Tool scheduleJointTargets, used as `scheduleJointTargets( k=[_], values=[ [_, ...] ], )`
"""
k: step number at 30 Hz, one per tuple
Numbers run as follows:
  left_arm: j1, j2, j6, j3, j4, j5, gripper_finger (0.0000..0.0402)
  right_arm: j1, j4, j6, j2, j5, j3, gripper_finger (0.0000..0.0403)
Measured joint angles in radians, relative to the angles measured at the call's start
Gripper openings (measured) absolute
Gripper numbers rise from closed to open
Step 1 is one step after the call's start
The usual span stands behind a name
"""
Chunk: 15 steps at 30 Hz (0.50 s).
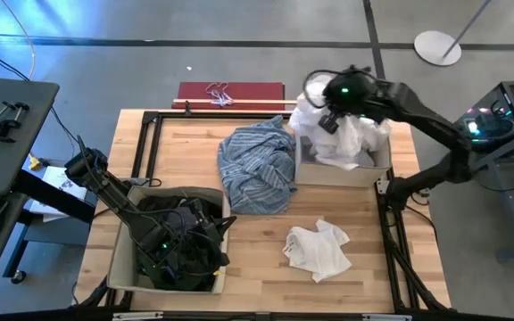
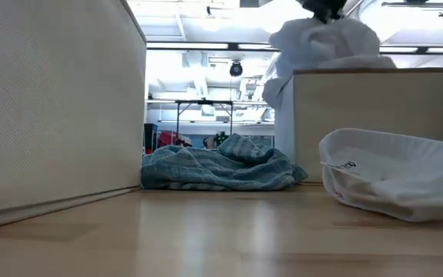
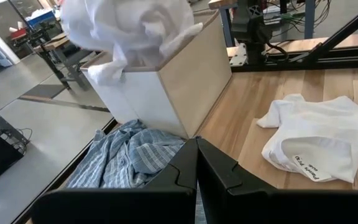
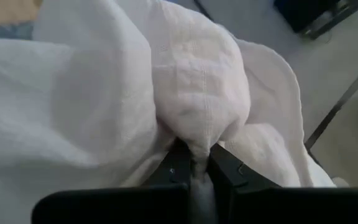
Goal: Sort clothes
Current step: Put the white shirt into the top laundry organizer
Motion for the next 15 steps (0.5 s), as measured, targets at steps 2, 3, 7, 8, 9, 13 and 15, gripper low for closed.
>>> scheduleJointTargets(
  k=[2, 3, 7, 8, 9, 13, 15],
  values=[
    [0.0, 0.0, 0.0, 0.0, 0.0, 0.0, 0.0, 0.0, 0.0, 0.0, 0.038, -0.012, 0.0, 0.0007],
    [0.0, 0.0, 0.0, 0.0, 0.0, 0.0, 0.0, 0.0, -0.002, 0.0, 0.056, -0.018, 0.0, 0.0007],
    [0.0, 0.0, 0.0, 0.0, 0.0, 0.009, 0.0, 0.0, -0.022, -0.008, 0.128, -0.049, 0.0, 0.0007],
    [0.0, 0.0, 0.0, 0.0, 0.0, 0.013, 0.0, 0.0, -0.032, -0.013, 0.144, -0.058, 0.0, 0.0007],
    [0.0, 0.0, 0.0, 0.0, 0.0, 0.017, 0.0, 0.0, -0.046, -0.018, 0.158, -0.062, 0.0, 0.0007],
    [0.0, 0.0, -0.008, 0.0, 0.0, 0.036, 0.0, -0.003, -0.132, -0.04, 0.203, -0.073, 0.0, 0.0007],
    [0.0, 0.0, -0.022, 0.0, 0.0, 0.049, 0.0, -0.01, -0.141, -0.046, 0.201, -0.075, -0.03, 0.0005]
  ],
)
